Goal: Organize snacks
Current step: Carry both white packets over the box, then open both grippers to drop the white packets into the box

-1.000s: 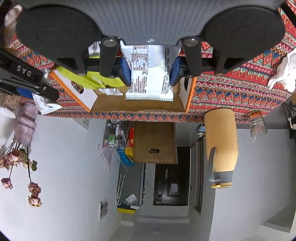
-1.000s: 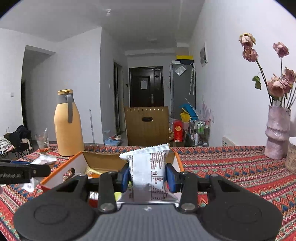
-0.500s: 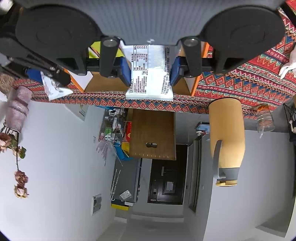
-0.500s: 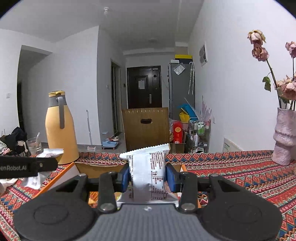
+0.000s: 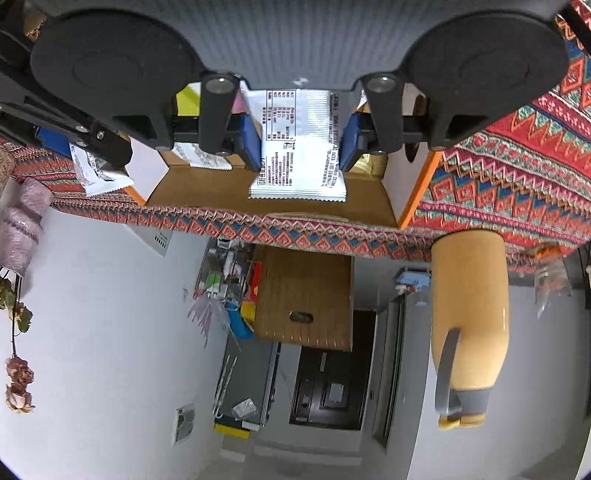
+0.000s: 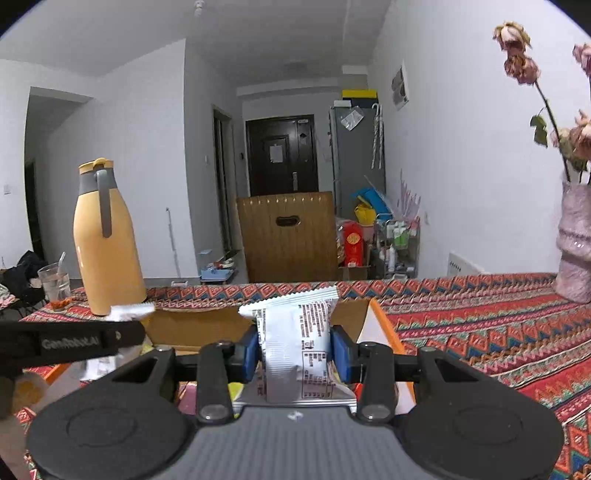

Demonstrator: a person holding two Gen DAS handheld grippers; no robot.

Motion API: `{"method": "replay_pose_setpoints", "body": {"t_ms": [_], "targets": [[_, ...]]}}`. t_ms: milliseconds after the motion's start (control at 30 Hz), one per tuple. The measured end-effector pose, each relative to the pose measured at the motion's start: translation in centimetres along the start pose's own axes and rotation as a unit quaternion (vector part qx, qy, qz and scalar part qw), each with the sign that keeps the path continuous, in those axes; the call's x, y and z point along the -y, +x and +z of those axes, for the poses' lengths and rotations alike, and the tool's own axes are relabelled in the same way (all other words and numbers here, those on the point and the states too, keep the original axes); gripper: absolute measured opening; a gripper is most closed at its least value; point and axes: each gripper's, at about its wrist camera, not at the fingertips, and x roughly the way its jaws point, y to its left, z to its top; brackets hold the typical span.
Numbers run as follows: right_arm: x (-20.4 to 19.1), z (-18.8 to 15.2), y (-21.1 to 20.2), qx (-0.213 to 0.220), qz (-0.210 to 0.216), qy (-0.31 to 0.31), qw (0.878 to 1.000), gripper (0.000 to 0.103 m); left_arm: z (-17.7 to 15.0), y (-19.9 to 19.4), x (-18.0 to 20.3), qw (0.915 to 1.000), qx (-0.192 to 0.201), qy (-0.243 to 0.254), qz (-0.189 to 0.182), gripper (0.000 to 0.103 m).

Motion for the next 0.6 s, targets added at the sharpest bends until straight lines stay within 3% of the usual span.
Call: {"method": "replay_pose_setpoints", "body": {"t_ms": [133,200,267,333,400,500,600], "targets": [[0.1,-0.4,0.6,-0.014,0.008,0.002,1.000,0.040,-0.3,-0.2,0.0,1.0000,0.003,0.004,0.001,0.046],[0.1,-0.6,0.8,-0.019,0.007,0.002,1.000,0.040,-0.4,-0.4,0.2,0.9999,0.007,0.008,0.006,0.054],[0.0,-0.6,1.0,-0.021,0.005,0.003,1.000,0.043,-0.5,-1.0,0.3,0.9998,0.016,0.005,0.007,0.078],[0.0,-0.7,0.9,-0.023,0.005,0.004,1.000,0.076,-0.4,-1.3,0.2,0.9995,0.028,0.000,0.017,0.098],[0.0,-0.7,0.7,-0.017,0.000,0.006,1.000,0.095,-0.4,-1.7,-0.1,0.9990,0.041,-0.008,0.016,0.103],[0.3,-0.7,0.4,-0.015,-0.004,0.013,1.000,0.103,-0.2,-1.7,-0.2,0.9990,0.040,-0.012,0.017,0.103],[0.4,-0.9,0.4,-0.016,-0.007,0.015,1.000,0.103,-0.1,-1.5,-0.3,0.9990,0.036,-0.015,0.021,0.103]]}}
